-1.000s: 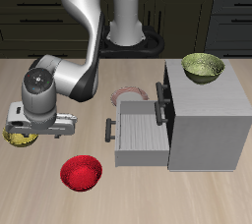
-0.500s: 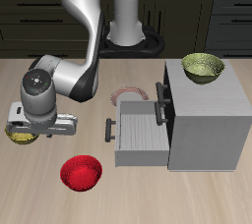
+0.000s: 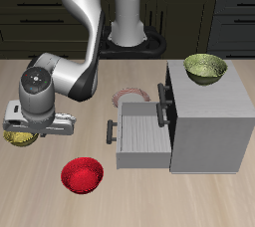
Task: Place the yellow bowl in the bottom drawer of the white cabinet
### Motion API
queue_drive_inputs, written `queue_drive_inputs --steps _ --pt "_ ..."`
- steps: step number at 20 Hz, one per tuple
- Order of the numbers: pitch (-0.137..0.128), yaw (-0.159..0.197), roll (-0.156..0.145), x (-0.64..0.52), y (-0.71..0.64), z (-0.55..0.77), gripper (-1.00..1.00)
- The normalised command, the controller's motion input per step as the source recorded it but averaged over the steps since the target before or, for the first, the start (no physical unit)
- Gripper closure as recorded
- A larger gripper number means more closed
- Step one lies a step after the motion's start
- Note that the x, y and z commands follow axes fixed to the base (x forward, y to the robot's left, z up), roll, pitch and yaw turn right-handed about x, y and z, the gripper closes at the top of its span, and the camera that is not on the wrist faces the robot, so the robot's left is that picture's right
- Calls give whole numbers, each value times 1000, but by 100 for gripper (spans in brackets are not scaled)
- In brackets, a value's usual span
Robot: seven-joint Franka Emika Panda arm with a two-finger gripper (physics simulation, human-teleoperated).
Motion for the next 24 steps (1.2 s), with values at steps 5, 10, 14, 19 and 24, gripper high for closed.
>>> queue_drive_inputs --steps 5,10,14,19,24 --pt "-22 -9 11 11 85 237 100" --pt "-23 26 23 -3 212 381 100" --pt "-31 22 31 -39 274 465 100" --pt "-28 22 20 -62 287 448 100" --pt "-19 -2 -16 -39 80 419 100"
